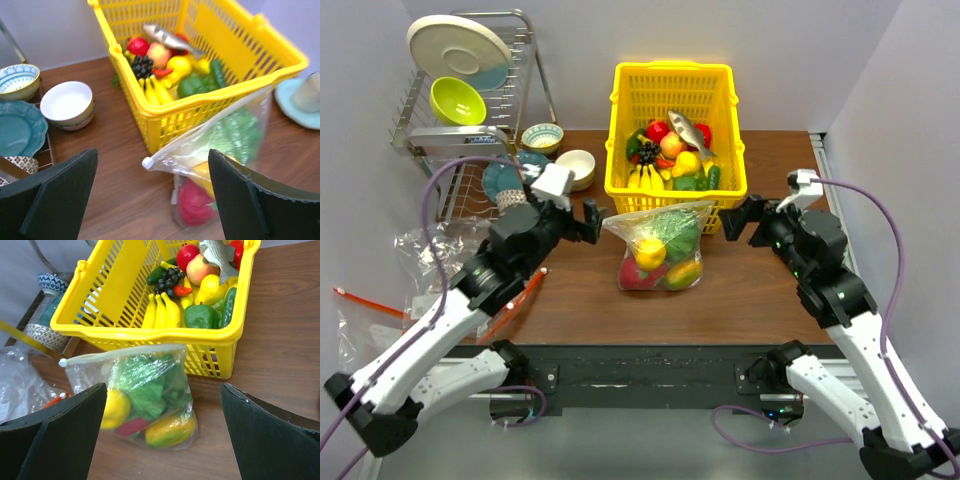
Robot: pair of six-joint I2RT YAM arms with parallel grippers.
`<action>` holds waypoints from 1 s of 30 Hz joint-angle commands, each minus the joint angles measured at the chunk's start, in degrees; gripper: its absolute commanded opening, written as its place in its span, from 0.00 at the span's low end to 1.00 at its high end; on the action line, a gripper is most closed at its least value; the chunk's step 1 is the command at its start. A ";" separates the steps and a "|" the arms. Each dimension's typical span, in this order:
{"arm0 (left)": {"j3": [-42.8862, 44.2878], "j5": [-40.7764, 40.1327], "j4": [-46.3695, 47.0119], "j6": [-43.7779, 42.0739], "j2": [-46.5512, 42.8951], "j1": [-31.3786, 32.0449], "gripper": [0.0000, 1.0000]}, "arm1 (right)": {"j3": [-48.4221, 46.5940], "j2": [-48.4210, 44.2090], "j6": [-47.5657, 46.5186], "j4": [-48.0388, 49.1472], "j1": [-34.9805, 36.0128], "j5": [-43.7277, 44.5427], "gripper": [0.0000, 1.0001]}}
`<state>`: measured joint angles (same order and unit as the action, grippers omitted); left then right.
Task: Place the food in the zip-top bag and seal the zipper
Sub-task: Place the zipper food storage bag at the center of the board, then reset both arms
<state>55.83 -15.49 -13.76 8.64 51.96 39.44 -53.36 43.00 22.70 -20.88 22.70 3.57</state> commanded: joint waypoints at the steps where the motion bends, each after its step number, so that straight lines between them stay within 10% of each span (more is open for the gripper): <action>1: -2.56 6.15 -1.88 10.06 -7.04 0.02 0.96 | -2.27 -4.32 2.79 -10.30 -0.11 0.48 0.99; 17: -24.36 14.87 -7.51 26.51 -37.88 0.02 0.98 | 3.09 -24.63 10.26 -26.93 -0.11 3.98 0.99; 30: -24.01 12.14 -9.71 26.95 -40.98 0.02 0.98 | 4.23 -27.80 11.67 -30.00 -0.11 5.65 0.99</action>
<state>31.05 -2.83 -24.36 34.09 11.09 39.44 -49.58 15.64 32.67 -50.19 22.70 7.14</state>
